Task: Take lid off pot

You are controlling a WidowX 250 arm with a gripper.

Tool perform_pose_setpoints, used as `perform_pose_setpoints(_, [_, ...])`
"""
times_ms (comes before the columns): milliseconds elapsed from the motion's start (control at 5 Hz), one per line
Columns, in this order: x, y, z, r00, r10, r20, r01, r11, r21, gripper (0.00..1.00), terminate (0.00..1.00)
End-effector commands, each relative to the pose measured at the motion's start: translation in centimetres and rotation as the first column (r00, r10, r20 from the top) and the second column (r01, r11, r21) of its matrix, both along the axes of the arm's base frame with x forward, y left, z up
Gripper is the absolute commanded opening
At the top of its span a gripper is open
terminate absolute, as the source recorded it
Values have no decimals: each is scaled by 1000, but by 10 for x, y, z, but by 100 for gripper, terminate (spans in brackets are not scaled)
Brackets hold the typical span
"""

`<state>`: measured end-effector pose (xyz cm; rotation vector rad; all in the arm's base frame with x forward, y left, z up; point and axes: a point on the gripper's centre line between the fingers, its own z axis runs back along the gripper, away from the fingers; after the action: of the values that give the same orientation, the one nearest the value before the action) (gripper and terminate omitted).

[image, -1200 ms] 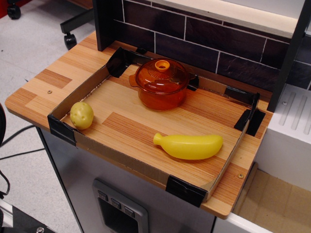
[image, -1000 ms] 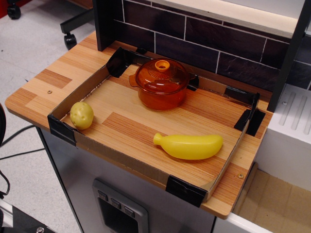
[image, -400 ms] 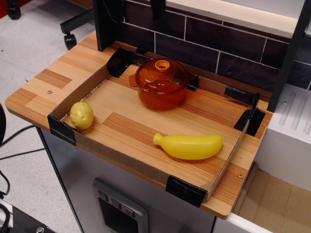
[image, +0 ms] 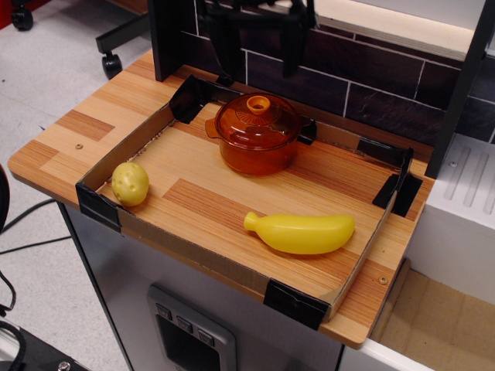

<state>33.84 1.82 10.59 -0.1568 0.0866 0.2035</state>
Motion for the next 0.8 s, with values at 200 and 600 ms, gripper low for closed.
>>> perform_pose_setpoints(200, [10, 7, -17, 997, 12, 80, -16, 999, 51, 100, 0])
perform_pose_setpoints(600, [14, 13, -29, 997, 28, 73, -34, 996, 84, 100, 0])
